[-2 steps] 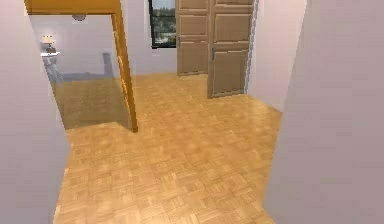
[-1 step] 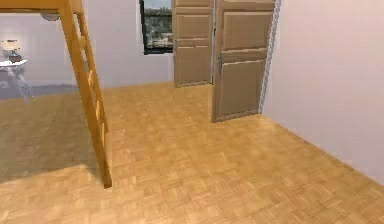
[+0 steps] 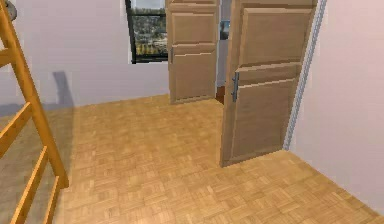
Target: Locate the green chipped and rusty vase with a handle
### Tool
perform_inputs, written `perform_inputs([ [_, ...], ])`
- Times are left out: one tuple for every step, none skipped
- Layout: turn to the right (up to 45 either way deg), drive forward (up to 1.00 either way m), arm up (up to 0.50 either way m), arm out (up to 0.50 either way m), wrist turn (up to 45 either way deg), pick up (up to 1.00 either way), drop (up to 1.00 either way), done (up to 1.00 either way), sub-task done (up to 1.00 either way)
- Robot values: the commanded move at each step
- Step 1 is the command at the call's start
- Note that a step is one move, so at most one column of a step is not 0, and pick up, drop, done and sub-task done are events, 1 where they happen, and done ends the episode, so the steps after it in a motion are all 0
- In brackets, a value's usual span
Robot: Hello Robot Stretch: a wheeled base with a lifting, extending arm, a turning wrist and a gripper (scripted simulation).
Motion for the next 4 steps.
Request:
perform_inputs([
  [-3.0,0.00,0.00,0.00,0.0,0.00,0.00,0.00,0.00],
  [0.0,0.70,0.00,0.00,0.0,0.00,0.00,0.00,0.00],
  [-18.0,0.00,0.00,0.00,0.0,0.00,0.00,0.00,0.00],
  [0.0,1.00,0.00,0.00,0.0,0.00,0.00,0.00,0.00],
])
